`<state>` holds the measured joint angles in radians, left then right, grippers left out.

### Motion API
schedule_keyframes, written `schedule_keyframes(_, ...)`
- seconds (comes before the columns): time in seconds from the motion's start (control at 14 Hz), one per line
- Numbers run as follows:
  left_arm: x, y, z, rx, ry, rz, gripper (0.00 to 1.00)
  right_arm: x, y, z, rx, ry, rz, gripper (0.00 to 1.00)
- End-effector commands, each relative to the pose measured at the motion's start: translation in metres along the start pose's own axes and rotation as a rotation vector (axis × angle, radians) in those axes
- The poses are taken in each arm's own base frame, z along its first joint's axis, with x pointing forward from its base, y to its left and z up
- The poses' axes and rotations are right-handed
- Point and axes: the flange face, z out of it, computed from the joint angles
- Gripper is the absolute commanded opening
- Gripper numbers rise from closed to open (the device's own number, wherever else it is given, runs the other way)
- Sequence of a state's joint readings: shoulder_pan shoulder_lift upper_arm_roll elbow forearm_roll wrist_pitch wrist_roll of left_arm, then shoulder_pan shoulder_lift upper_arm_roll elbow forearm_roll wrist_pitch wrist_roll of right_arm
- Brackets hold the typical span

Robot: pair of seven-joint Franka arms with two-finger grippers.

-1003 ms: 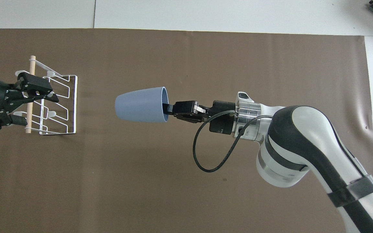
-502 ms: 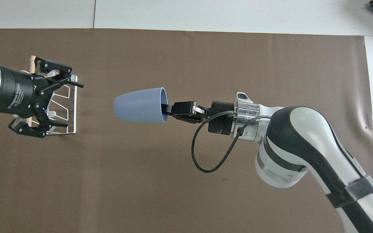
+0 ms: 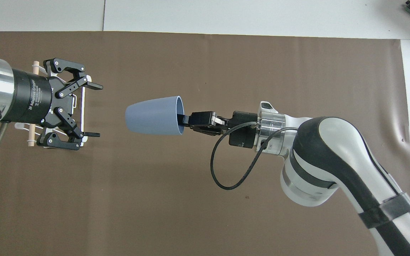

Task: Hang cup on cup holder
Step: 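Hold the cup with the right gripper while the left gripper reaches it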

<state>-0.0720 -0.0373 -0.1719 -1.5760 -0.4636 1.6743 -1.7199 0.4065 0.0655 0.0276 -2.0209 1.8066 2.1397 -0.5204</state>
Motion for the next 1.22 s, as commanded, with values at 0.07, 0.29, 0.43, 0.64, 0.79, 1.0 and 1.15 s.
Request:
schedule_keyframes(0.07,-0.023,-0.008,0.017,0.015,-0.025,-0.111,1.0,-0.003,-0.002,-0.003,0.011,0.023,-0.027,0.0)
schedule_keyframes(0.29,-0.022,-0.005,0.025,-0.009,-0.051,-0.233,1.0,-0.003,-0.002,-0.004,0.009,0.023,-0.029,0.0)
schedule_keyframes(0.43,-0.027,-0.005,0.035,-0.02,-0.057,-0.259,1.0,-0.003,-0.002,-0.004,0.009,0.022,-0.029,0.0)
schedule_keyframes(0.64,-0.029,-0.007,0.046,-0.009,-0.085,-0.274,1.0,-0.003,-0.002,-0.004,0.009,0.023,-0.029,0.0)
schedule_keyframes(0.79,-0.042,-0.015,0.053,0.002,-0.087,-0.25,1.0,-0.003,-0.002,-0.004,0.008,0.023,-0.029,0.0)
schedule_keyframes(1.0,-0.044,-0.016,0.056,-0.003,-0.087,-0.242,1.0,-0.002,-0.001,-0.003,0.007,0.023,-0.028,0.0)
schedule_keyframes(1.15,-0.045,-0.018,0.061,0.002,-0.082,-0.234,1.0,-0.002,-0.001,-0.003,0.007,0.023,-0.028,0.0)
